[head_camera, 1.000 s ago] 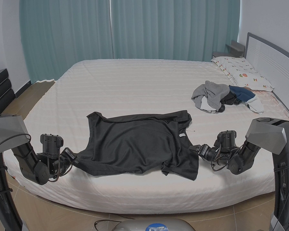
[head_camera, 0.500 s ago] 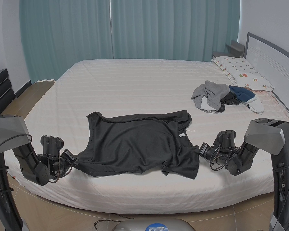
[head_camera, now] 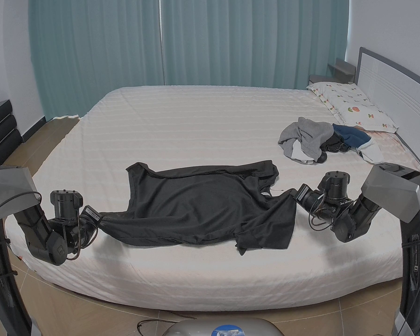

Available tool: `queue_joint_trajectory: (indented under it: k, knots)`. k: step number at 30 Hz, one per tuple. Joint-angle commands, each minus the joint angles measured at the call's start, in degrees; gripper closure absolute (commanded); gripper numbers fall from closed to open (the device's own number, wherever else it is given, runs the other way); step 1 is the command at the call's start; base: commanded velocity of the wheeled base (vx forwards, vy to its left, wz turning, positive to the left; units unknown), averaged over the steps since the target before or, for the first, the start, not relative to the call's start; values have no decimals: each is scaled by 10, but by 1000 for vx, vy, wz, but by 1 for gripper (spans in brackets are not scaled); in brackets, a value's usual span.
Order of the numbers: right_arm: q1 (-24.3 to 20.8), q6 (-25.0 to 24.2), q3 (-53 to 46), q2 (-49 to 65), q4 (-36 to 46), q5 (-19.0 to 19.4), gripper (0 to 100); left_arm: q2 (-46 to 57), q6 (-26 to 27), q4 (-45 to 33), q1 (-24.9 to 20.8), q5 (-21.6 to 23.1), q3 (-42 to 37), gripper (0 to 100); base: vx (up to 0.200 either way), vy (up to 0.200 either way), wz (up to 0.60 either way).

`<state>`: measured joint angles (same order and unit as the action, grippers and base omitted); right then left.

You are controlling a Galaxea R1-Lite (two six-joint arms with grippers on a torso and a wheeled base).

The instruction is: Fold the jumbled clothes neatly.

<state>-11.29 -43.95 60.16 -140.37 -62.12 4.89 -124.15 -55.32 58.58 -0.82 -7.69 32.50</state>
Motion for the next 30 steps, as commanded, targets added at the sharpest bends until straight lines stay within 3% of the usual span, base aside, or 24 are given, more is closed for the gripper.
queue_joint_trajectory:
  k: [1,8,15,23,24,30]
  knots:
    - [-2,19,83,-13,40,-5,100,0,-18,24,2,-1,2,100,0,0,0]
    - [-6,34,160,-61,40,-22,100,-15,-21,48,7,0,1,100,0,0,0]
    - [-15,40,276,-148,23,-90,100,-48,-20,72,12,-3,8,100,0,0,0]
    - [-18,52,342,-208,38,-94,100,-64,-21,72,12,-3,17,100,0,0,0]
    - [-17,54,349,-214,40,-93,0,-66,-21,72,12,-3,17,100,0,0,0]
    - [-8,54,327,-210,53,-90,0,-78,-20,71,13,-3,21,100,0,0,0]
